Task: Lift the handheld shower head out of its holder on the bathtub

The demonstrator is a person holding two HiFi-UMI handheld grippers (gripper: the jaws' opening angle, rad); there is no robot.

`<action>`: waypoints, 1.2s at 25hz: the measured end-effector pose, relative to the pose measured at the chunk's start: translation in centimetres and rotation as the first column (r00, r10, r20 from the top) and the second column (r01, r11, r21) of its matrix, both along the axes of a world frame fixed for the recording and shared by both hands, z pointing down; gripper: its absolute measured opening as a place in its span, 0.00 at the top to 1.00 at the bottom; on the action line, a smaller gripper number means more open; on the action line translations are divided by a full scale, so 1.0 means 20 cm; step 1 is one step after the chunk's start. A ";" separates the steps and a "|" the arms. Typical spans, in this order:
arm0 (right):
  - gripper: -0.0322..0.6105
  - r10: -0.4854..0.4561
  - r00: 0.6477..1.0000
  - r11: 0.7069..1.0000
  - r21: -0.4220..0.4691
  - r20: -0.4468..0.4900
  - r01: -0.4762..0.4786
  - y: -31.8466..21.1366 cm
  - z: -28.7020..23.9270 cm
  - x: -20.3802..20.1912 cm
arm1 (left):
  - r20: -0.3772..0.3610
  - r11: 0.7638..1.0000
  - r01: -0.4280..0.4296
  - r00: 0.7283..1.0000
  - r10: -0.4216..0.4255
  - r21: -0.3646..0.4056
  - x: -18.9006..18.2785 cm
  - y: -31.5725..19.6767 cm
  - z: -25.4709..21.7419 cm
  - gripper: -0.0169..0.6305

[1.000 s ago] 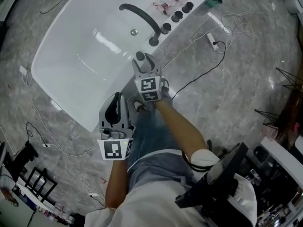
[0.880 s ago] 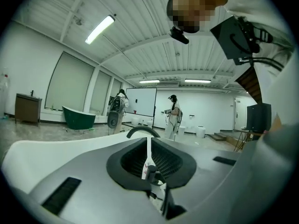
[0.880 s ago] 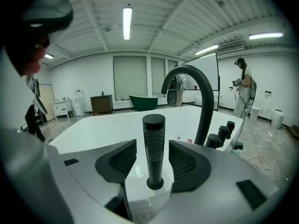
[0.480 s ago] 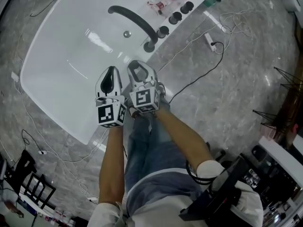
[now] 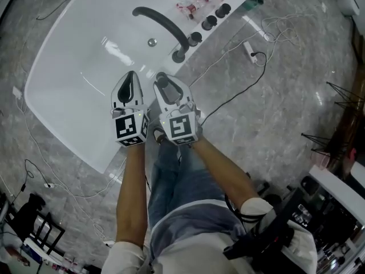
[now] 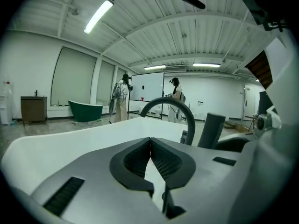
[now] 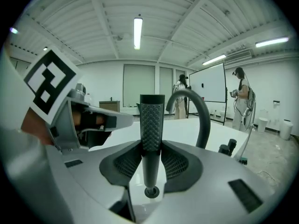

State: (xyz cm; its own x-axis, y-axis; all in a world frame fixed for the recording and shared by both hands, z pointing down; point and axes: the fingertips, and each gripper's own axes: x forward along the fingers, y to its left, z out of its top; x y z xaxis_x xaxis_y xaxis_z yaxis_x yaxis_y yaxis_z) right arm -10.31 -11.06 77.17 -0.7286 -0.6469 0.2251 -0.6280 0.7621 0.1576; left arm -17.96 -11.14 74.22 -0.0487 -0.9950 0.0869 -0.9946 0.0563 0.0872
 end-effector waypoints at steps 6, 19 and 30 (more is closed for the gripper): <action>0.74 -0.059 0.993 0.998 0.034 0.104 0.056 0.02 -0.82 0.11 | -0.006 0.998 -0.011 1.000 0.012 0.054 0.09 0.04 -0.73 0.95; 0.74 -0.087 0.967 0.996 -0.014 0.242 0.093 -0.11 -2.66 0.27 | -0.077 0.981 -0.116 0.989 0.129 0.153 0.28 -0.09 -2.50 0.95; 0.74 -0.020 0.964 0.999 -0.036 0.264 0.031 -0.18 -3.26 0.31 | -0.015 0.963 -0.228 0.973 0.232 0.141 0.34 -0.22 -3.12 0.95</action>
